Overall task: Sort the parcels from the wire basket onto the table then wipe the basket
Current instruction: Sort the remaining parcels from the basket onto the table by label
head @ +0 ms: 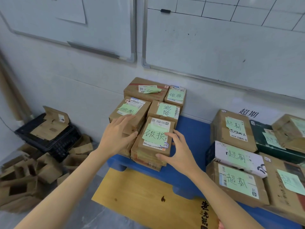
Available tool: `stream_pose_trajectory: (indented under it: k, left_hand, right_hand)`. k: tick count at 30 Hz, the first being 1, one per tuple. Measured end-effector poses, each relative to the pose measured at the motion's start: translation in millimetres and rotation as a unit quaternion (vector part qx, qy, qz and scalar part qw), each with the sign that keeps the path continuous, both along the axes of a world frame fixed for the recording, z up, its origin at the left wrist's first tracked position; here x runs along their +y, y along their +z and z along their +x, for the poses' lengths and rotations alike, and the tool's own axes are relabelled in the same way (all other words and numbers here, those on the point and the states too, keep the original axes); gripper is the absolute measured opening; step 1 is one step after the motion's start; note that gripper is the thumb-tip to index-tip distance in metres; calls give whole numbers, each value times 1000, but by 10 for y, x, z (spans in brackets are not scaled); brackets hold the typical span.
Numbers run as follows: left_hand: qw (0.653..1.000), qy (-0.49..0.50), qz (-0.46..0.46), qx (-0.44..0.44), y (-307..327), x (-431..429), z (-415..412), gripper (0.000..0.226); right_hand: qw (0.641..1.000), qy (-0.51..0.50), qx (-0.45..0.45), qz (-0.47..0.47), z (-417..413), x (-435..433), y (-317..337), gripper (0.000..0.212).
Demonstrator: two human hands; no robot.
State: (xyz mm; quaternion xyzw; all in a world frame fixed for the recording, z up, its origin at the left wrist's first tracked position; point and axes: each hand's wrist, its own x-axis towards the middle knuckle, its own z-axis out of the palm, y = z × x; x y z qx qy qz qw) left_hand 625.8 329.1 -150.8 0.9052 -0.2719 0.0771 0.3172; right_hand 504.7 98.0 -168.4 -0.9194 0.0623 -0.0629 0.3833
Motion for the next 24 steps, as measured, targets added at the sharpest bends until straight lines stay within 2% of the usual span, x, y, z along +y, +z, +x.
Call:
stream_pose_trajectory:
  k: [10,19,24]
  left_hand:
    - [995,-1,85,-50,24,143,91,75]
    - [994,-19,93,-62,117,204,140,72]
    - [993,-38,91,-61,224,113,133,78]
  right_hand:
    - [999,-32,-24,12,143,135,-59,79]
    - [999,-44,0,22,212,169,-25,87]
    - [999,-37,21,-9,193,144,56,83]
